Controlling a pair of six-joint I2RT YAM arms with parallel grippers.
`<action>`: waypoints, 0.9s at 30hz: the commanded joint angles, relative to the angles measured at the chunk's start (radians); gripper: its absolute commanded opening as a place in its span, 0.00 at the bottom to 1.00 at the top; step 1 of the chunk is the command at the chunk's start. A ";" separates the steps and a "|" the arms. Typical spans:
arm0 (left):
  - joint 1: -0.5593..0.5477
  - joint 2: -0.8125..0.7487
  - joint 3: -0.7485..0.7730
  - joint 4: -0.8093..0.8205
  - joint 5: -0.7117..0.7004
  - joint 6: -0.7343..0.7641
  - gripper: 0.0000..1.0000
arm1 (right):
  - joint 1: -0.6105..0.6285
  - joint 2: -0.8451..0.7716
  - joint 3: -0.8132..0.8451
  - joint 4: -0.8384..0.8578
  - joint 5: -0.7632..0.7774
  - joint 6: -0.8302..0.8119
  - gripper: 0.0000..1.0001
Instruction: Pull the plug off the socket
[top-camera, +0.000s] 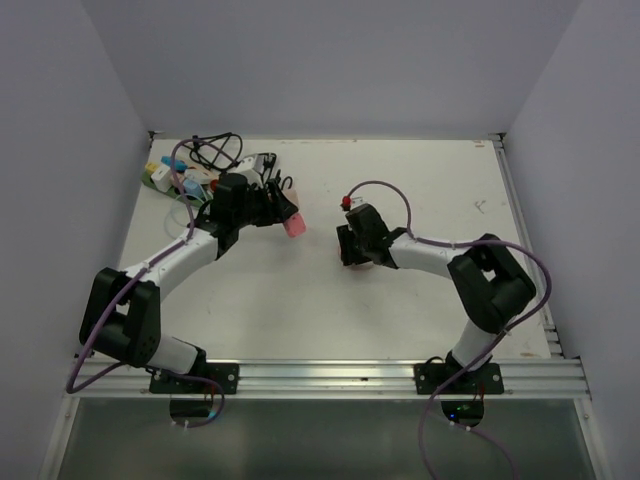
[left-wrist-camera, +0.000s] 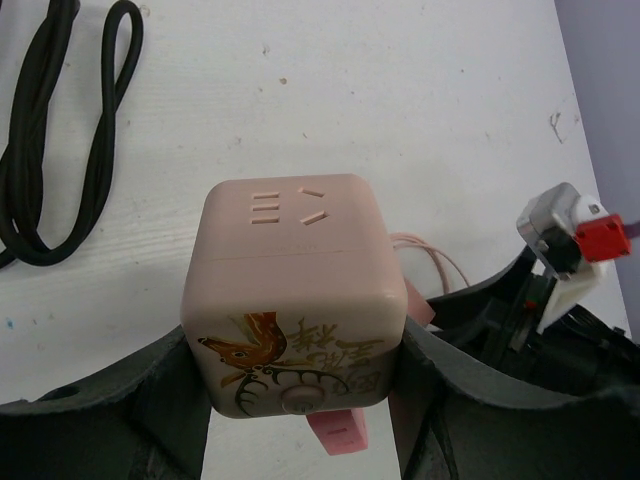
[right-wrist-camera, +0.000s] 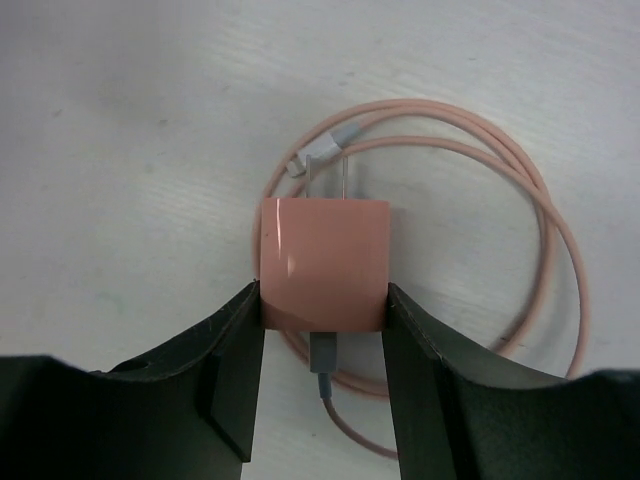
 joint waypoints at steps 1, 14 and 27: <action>0.004 -0.036 0.002 0.126 0.075 0.009 0.00 | -0.040 0.076 0.009 -0.122 0.231 0.084 0.00; -0.006 0.014 -0.008 0.234 0.181 -0.063 0.00 | -0.208 -0.119 -0.056 -0.093 0.064 0.138 0.71; -0.075 0.063 0.044 0.275 0.167 -0.130 0.00 | -0.149 -0.386 -0.086 0.123 -0.326 0.018 0.96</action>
